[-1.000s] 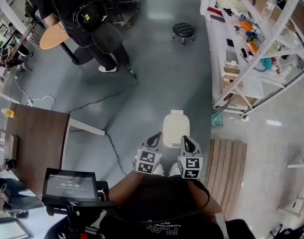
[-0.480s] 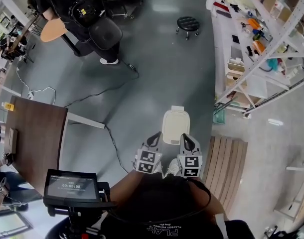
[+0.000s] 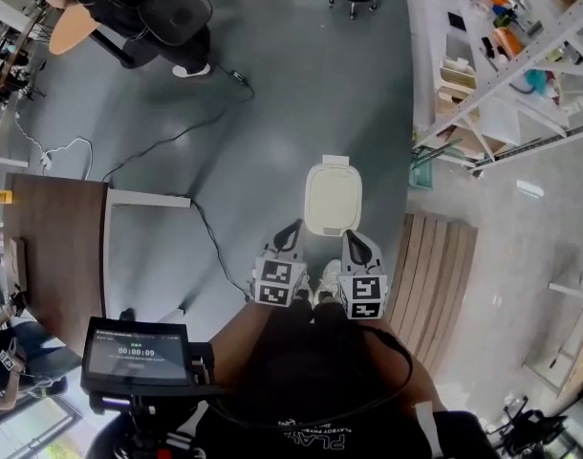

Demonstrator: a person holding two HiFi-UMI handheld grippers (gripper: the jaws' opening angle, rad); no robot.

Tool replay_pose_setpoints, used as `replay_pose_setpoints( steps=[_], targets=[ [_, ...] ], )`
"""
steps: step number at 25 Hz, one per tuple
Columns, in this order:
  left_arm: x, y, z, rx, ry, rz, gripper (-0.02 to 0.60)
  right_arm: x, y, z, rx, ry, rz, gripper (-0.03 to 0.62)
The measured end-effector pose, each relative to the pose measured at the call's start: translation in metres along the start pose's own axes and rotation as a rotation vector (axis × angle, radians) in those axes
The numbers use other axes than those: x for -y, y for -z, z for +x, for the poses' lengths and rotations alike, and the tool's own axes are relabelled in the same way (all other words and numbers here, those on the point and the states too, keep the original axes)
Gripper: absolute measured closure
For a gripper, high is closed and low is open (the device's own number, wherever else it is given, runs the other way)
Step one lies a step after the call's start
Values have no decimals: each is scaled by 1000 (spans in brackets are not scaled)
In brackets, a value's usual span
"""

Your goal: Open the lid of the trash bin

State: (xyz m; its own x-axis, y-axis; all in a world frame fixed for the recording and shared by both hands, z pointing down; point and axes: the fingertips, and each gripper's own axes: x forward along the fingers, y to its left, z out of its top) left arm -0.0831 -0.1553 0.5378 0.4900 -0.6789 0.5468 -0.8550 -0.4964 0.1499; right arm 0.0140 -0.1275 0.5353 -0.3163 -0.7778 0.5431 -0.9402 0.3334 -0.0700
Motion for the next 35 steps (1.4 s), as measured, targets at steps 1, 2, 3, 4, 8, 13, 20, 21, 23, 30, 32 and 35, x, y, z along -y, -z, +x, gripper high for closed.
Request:
replay_pose_setpoints(
  steps=[1, 2, 3, 4, 8, 13, 20, 21, 23, 30, 32, 35],
  targets=[
    [-1, 2, 4, -6, -3, 11, 583, 0, 4, 3, -11, -3, 1, 594],
    [-2, 4, 7, -12, -6, 21, 583, 0, 9, 5, -21, -4, 4, 594],
    [-3, 7, 11, -17, -10, 26, 583, 1, 14, 8, -32, -2, 12, 594],
    [-5, 9, 14, -24, -18, 24, 583, 1, 19, 10, -43, -1, 20, 594],
    [-16, 29, 20, -76, -72, -50, 583, -5, 40, 19, -88, -23, 21, 593],
    [-24, 49, 25, -127, -73, -130, 583, -3, 56, 31, -119, -28, 28, 594],
    [-18, 71, 45, -176, -56, -146, 583, 16, 87, 47, -173, -12, 56, 594],
    [-18, 76, 48, -183, -56, -149, 583, 18, 92, 49, -178, -12, 57, 594],
    [-19, 83, 53, -189, -58, -167, 583, 18, 100, 54, -185, -12, 54, 594],
    [-17, 109, 75, -204, -68, -205, 583, 11, 126, 72, -195, -32, 64, 594],
    [-14, 122, 82, -214, -60, -200, 583, 11, 136, 77, -197, -37, 60, 594],
    [-10, 146, 99, -238, -57, -217, 583, 22, 155, 90, -199, -37, 54, 594]
  ],
)
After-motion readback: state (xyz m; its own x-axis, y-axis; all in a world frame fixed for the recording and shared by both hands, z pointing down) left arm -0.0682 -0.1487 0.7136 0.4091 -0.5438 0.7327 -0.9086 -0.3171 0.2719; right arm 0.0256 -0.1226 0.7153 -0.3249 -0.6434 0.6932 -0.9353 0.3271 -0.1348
